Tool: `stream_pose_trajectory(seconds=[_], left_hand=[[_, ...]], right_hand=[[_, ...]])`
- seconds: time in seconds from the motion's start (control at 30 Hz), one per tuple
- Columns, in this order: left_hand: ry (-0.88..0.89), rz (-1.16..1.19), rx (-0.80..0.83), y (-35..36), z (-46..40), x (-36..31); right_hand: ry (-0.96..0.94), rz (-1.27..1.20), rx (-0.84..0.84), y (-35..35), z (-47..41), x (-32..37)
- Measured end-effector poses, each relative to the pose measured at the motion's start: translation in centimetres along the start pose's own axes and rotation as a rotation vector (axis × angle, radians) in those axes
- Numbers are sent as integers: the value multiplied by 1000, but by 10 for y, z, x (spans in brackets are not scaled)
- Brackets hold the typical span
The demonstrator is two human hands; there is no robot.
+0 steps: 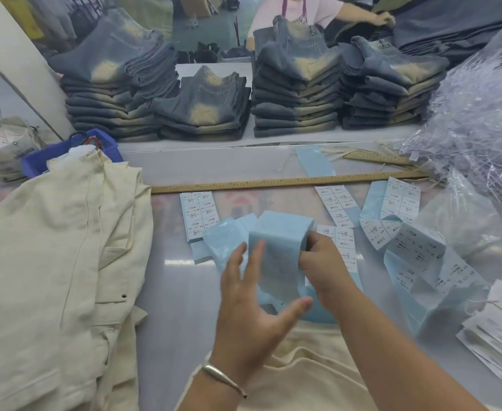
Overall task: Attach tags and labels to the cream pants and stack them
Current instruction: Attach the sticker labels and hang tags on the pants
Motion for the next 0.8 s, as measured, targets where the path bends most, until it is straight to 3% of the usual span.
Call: stream_pose_trajectory(seconds=[0.07,0.2,0.3,0.43,0.5,0.63,0.8], left_hand=[[12,-5,70,14,-5,-7],[-122,65,-59,-2,-21,10],[-158,-110,-195,-44,-41,21],[-131,-414,-288,-105,-81,21],[-140,-389,-248,-116,-94,25],[-305,-147,-62,-103,-89,54],[-439,159,-117,-88,-58,79]], right_hand=[[-44,104,-22,3,2,2],[-92,236,-88,0,0,4],[-30,235,-89,-10,-3,1],[77,348,103,-9,0,-7],[55,380,-24,-18,-3,-5],[-259,670,-361,-27,-5,35],[-760,965,-406,3,13,78]])
Point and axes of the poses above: each hand's wrist, its own z-axis away from the middle knuckle, its own y-axis out of the palm, x = y × z, the point moved 8 cm from there along -z, towards the middle knuckle, and after that the axes turned 7 degrees about y, right-handed, at the moved point
